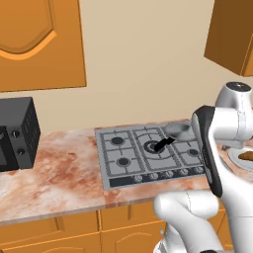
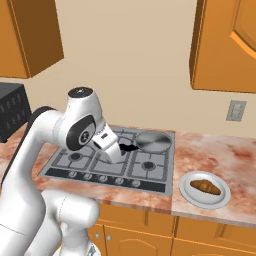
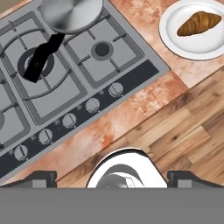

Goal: Pick the croissant and place it on the pan. Then turn on the stove to warm the croissant.

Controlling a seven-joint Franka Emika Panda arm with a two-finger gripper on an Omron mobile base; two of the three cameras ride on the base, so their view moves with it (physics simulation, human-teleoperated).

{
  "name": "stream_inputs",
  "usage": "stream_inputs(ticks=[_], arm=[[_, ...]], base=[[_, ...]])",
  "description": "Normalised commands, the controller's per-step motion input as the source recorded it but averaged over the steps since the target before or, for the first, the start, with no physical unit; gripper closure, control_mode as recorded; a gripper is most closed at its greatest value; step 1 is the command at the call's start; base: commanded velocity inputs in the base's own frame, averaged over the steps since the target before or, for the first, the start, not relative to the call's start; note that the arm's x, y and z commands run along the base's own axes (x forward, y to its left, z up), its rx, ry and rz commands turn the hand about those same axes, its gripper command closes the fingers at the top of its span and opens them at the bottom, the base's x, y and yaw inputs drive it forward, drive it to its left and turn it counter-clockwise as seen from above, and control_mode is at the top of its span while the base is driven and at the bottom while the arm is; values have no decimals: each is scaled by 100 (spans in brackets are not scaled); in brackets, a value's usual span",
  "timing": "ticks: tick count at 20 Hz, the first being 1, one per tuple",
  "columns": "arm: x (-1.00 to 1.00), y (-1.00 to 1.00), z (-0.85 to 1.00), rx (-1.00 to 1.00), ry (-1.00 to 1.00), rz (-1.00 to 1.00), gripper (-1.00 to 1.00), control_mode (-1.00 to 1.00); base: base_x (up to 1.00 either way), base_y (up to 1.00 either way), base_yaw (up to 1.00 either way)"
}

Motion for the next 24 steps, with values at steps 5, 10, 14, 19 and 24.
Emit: stream_inputs(ticks=[5, 10, 14, 19, 24], arm=[[-11, -3, 0, 0, 0, 0, -100, -100], [-10, -2, 0, 0, 0, -1, -100, -100], [-10, -1, 0, 0, 0, -1, -100, -100], [-7, 0, 0, 0, 0, -1, -100, -100], [-6, 0, 0, 0, 0, -1, -100, -100]], base=[[0, 0, 0], [0, 0, 0], [0, 0, 0], [0, 0, 0], [0, 0, 0]])
